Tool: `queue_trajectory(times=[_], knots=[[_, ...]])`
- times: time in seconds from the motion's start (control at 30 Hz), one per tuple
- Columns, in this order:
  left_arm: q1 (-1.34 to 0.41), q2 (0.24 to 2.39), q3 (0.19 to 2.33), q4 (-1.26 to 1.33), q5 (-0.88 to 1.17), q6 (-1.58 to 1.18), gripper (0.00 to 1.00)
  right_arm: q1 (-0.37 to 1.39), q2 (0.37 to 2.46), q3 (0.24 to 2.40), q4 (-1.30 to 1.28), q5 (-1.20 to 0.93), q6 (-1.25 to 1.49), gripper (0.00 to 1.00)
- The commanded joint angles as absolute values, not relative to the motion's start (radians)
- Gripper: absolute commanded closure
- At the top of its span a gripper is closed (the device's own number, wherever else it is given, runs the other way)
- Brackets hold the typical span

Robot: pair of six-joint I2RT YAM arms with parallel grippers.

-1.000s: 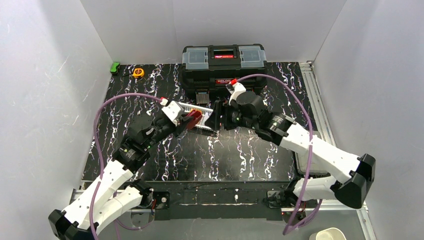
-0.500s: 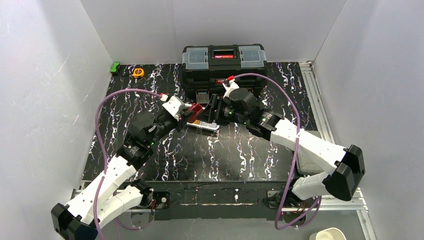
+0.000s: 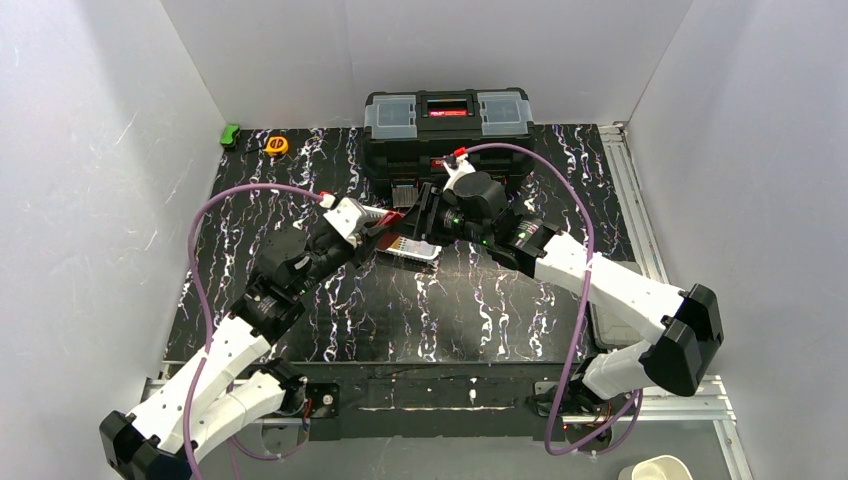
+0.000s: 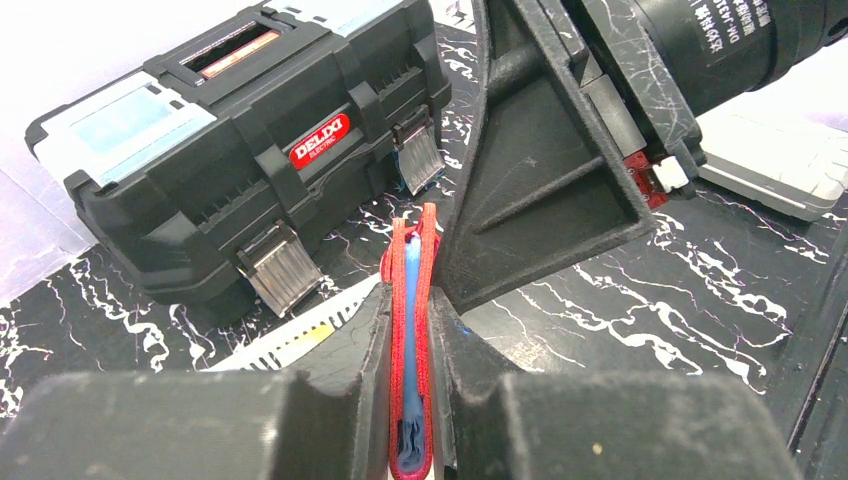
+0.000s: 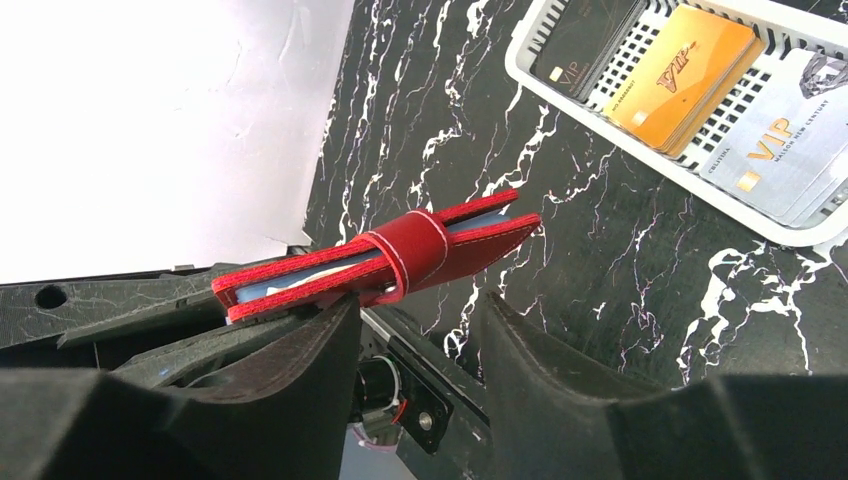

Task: Put the credit cards into the card holder
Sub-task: Open the card holder at the center of the board.

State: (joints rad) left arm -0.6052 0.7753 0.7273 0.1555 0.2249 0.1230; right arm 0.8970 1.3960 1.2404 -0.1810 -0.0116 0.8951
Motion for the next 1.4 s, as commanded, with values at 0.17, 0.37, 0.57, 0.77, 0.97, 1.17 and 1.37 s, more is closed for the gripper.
queue_trajectory(times=[0.17, 0.37, 0.57, 0.77, 0.97, 1.17, 1.37], knots=[[-0.623, 0.746, 0.724, 0.182, 0.268, 0.123, 1.00, 0.889, 1.399, 1.294, -0.140, 0.034, 0.933, 0.55], [-0.631, 0.740, 0.717, 0.179, 0.288, 0.140, 1.00, 0.888, 1.393, 1.315, -0.157, 0.060, 0.943, 0.58], [-0.634, 0.741, 0.713, 0.169, 0.288, 0.142, 1.00, 0.889, 1.361, 1.289, -0.142, 0.050, 0.946, 0.53], [-0.636, 0.745, 0.715, 0.169, 0.291, 0.134, 1.00, 0.888, 1.363, 1.302, -0.137, 0.048, 0.950, 0.52], [-0.637, 0.743, 0.710, 0.159, 0.297, 0.137, 1.00, 0.888, 1.334, 1.287, -0.121, 0.060, 0.946, 0.52], [-0.637, 0.748, 0.710, 0.161, 0.298, 0.132, 1.00, 0.888, 1.309, 1.273, -0.110, 0.071, 0.938, 0.53], [-0.638, 0.746, 0.716, 0.165, 0.299, 0.126, 1.00, 0.889, 1.353, 1.293, -0.143, 0.063, 0.942, 0.53]])
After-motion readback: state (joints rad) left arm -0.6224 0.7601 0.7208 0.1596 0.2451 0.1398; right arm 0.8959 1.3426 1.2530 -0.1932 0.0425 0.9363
